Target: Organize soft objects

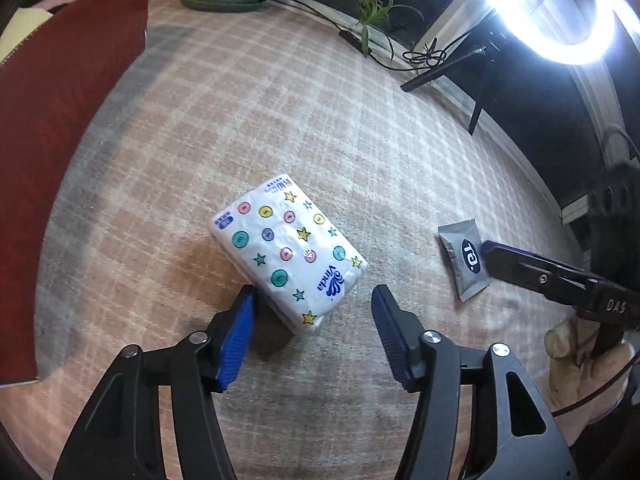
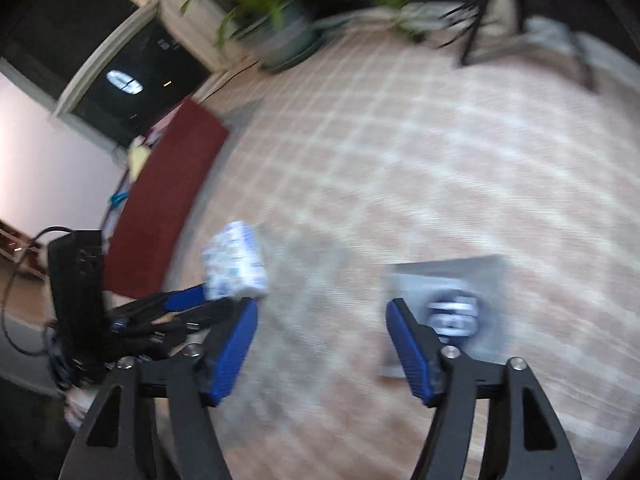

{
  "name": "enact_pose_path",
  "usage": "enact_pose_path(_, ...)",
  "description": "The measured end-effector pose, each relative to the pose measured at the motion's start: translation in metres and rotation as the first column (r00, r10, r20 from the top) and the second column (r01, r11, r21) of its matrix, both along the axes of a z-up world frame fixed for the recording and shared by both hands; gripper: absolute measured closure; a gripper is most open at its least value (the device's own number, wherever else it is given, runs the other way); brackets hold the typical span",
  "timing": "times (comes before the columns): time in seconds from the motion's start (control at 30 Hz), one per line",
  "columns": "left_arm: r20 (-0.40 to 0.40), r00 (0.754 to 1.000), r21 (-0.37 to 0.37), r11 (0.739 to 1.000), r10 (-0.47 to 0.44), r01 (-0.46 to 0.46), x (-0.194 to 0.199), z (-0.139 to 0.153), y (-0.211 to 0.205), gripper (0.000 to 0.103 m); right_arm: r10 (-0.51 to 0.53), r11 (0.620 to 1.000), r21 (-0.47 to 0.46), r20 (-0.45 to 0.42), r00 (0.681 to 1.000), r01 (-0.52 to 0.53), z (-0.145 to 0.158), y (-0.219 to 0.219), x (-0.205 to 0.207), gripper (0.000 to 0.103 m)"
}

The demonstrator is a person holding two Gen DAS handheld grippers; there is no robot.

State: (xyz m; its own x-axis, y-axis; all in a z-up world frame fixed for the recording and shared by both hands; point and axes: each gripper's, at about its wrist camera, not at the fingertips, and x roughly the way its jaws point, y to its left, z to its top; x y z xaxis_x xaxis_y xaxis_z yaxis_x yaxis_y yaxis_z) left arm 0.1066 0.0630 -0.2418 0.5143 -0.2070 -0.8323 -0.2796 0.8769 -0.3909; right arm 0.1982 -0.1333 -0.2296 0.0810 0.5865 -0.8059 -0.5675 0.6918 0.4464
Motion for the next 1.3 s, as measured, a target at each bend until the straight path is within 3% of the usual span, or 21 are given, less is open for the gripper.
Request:
enact_pose_path(0.17, -0.028, 0.999, -0.041, 0.998, 0.037, -0.038, 0.006, -0.003, 0.004, 0.041, -0.104, 0.989, -0.097, 0.103, 0.989, 0.114, -0.002, -0.040, 0.009, 0.035)
enact_pose_path(0.33, -0.051, 0.995, -0.084, 0.993, 0.081, -0.085, 0.012, -0.003, 0.010, 0.037, -0.169, 0.975, -0.133, 0.061, 0.984, 0.176, -0.017, -0.063, 0.027, 0.035)
enact_pose_path(0.53, -0.092, 0.984, -0.096, 0.982, 0.155, -0.164, 0.026, -0.002, 0.019, 0.036, -0.151, 0.977, -0.147, 0.048, 0.987, 0.157, -0.022, -0.049, 0.032, 0.035)
enact_pose_path(0.6, -0.103, 0.980, -0.066, 0.982, 0.168, -0.175, 0.032, -0.001, 0.019, 0.036, -0.143, 0.976, -0.157, 0.048, 0.989, 0.149, -0.024, -0.042, 0.033, 0.033)
enact_pose_path(0.73, -0.131, 0.980, 0.063, 0.987, 0.152, -0.145, 0.048, 0.000, 0.005, 0.036, -0.124, 0.971, -0.197, 0.076, 0.989, 0.137, -0.026, -0.034, 0.029, 0.029)
enact_pose_path(0.87, -0.154, 0.980, 0.190, 0.977, 0.130, -0.100, 0.056, -0.003, -0.010, 0.036, -0.103, 0.965, -0.233, 0.101, 0.990, 0.124, -0.028, -0.026, 0.026, 0.024)
enact_pose_path(1.03, -0.156, 0.982, 0.259, 0.964, 0.103, -0.059, 0.057, -0.006, -0.015, 0.036, -0.066, 0.953, -0.285, 0.142, 0.988, 0.104, -0.031, -0.009, 0.021, 0.018)
enact_pose_path(1.3, -0.151, 0.982, 0.323, 0.945, 0.111, -0.057, 0.051, -0.006, -0.012, 0.036, 0.062, 0.902, -0.429, 0.226, 0.972, 0.042, -0.037, 0.013, 0.015, 0.017)
